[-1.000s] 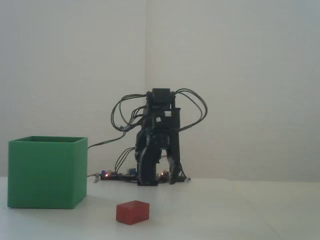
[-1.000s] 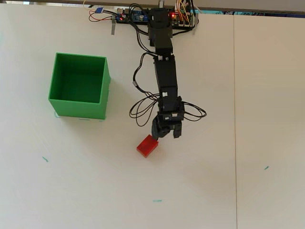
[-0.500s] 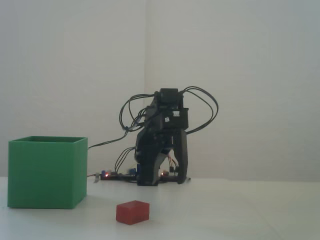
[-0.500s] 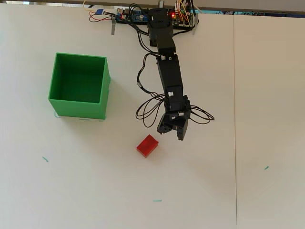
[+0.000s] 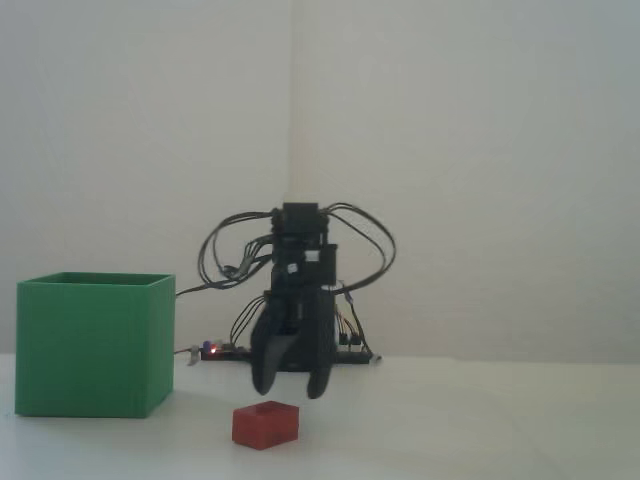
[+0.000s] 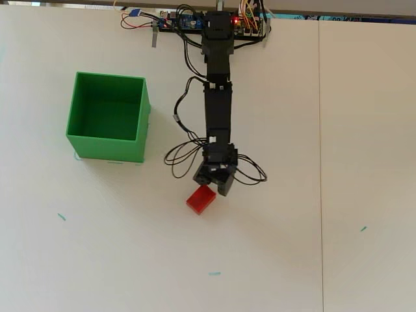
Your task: Grasp a red block and put it in the green bin.
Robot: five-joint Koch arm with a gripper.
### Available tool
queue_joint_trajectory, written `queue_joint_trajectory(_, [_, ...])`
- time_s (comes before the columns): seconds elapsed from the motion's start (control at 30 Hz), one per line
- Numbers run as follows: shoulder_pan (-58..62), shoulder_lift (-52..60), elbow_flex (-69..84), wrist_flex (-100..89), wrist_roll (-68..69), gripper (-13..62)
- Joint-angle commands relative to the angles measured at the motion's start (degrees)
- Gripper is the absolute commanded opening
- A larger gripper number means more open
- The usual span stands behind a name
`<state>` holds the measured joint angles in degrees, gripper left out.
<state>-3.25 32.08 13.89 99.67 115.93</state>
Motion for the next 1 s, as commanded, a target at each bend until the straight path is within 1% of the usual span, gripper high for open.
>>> queue_joint_trajectory(0.0, [0.8, 0.8, -3.1, 1.3, -0.1, 33.2])
queue_joint_trajectory(0.47, [5.5, 0.6, -5.0, 0.8, -0.2, 32.8])
queue_joint_trajectory(0.7, [5.3, -0.6, -5.0, 0.5, -0.3, 32.7])
queue_joint_trajectory(0.77, [5.1, -1.6, -5.0, -0.6, -0.4, 31.4])
queue_joint_trajectory(0.97, [4.8, -4.0, -5.0, -6.1, -3.3, 31.1])
